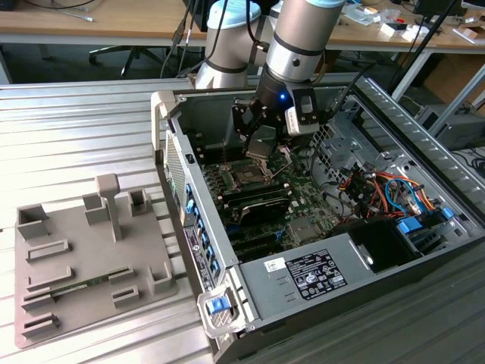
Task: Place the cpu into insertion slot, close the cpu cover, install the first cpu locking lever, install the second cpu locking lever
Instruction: 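Place the cpu into insertion slot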
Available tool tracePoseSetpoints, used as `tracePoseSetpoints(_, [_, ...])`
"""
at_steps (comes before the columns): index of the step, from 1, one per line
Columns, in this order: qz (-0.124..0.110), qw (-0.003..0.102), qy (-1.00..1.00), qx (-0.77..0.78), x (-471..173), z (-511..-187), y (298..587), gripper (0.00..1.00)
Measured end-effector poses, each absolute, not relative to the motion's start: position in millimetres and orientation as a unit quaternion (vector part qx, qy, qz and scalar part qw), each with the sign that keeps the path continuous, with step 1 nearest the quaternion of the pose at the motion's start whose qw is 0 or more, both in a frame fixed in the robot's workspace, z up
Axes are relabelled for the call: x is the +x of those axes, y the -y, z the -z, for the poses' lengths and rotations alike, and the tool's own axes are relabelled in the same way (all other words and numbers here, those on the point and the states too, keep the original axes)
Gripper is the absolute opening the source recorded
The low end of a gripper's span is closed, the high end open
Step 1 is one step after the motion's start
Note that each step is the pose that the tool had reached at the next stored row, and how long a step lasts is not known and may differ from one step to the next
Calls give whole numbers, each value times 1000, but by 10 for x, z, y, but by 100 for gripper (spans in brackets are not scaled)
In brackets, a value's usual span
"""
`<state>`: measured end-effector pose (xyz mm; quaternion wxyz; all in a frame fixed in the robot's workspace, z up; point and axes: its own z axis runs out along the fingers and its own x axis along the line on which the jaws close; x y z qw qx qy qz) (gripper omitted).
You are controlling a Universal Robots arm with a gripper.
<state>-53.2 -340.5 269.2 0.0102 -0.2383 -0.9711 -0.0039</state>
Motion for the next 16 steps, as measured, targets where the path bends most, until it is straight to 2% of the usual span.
tracePoseSetpoints(16, [4,10,962,-273,-532,-2686,3405,55])
